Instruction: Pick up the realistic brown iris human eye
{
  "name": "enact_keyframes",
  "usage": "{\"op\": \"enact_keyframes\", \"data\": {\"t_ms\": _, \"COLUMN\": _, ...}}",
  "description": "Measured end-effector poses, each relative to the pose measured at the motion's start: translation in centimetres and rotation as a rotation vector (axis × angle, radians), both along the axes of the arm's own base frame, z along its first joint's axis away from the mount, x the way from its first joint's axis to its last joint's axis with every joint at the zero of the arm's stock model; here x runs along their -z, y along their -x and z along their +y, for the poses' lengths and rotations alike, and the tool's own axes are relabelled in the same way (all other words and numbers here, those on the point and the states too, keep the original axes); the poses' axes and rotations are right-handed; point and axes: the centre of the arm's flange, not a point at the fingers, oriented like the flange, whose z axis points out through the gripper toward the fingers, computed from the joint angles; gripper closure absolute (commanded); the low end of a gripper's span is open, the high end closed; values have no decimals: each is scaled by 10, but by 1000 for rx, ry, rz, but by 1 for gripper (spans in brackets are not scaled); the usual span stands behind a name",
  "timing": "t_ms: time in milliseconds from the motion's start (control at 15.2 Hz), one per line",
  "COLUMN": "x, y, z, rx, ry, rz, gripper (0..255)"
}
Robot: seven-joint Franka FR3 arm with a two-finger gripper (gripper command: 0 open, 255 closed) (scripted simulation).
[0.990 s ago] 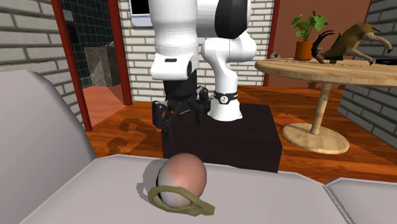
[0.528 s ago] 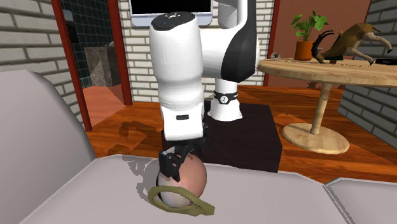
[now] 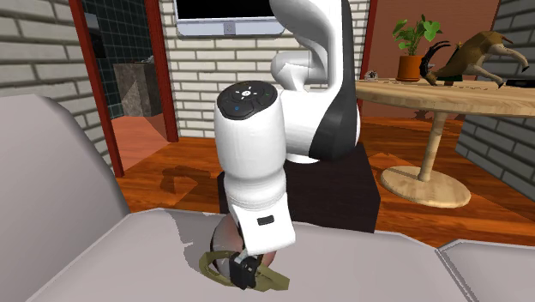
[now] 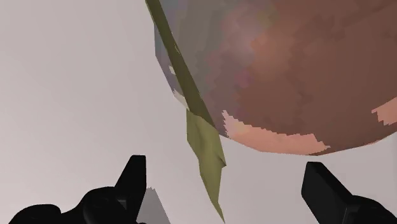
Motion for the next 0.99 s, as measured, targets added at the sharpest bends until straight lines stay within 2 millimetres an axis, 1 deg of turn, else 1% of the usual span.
{"op": "enact_keyframes", "data": {"t_ms": 330, "x": 24, "y": -1, "z": 2, "rx": -4, "ry": -2, "rz": -2, "gripper": 0}}
{"op": "enact_keyframes", "data": {"t_ms": 396, "x": 26, "y": 0, "z": 1, "rx": -3, "ry": -1, "rz": -1, "gripper": 255}}
{"op": "enact_keyframes", "data": {"t_ms": 990, "x": 28, "y": 0, "z": 0, "rx": -2, "ry": 0, "rz": -1, "gripper": 255}}
